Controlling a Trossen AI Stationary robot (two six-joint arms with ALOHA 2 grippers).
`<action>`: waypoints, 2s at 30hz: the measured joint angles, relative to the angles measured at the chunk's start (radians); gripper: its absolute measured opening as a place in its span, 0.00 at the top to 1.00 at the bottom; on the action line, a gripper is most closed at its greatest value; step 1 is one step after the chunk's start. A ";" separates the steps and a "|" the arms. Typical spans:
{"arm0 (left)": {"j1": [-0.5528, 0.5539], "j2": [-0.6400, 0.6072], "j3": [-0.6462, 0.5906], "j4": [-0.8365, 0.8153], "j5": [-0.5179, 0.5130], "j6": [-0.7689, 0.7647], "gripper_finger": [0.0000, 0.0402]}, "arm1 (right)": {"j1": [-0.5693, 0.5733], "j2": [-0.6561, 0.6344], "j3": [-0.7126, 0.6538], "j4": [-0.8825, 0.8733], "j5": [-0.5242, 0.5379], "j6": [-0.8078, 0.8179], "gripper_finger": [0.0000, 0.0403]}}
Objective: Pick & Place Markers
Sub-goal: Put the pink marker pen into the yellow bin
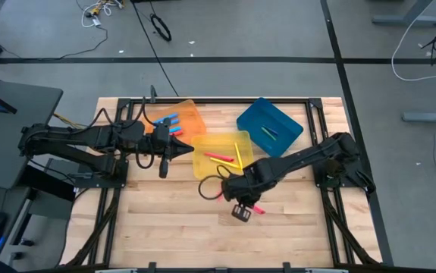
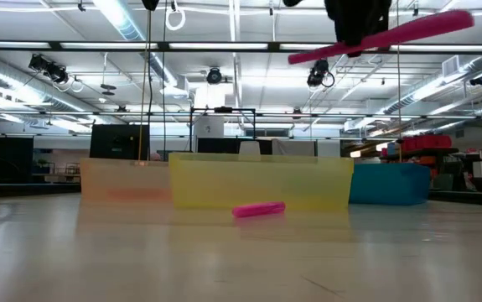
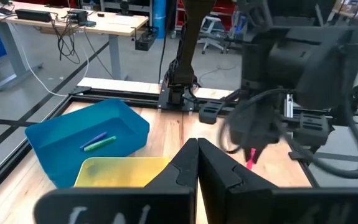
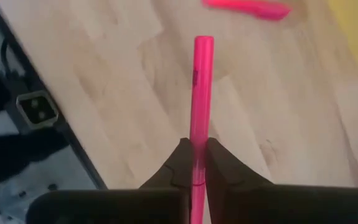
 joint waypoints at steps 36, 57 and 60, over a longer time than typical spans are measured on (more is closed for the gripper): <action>-0.001 0.000 0.000 -0.006 -0.002 -0.009 0.97 | -0.493 0.060 0.002 0.225 0.237 -0.257 0.96; -0.001 0.000 0.000 -0.006 -0.002 -0.009 0.97 | -0.469 0.282 0.001 0.347 0.281 -0.725 0.94; -0.001 0.000 0.000 -0.006 -0.002 -0.009 0.97 | -0.468 0.309 0.001 0.359 0.281 -0.746 0.93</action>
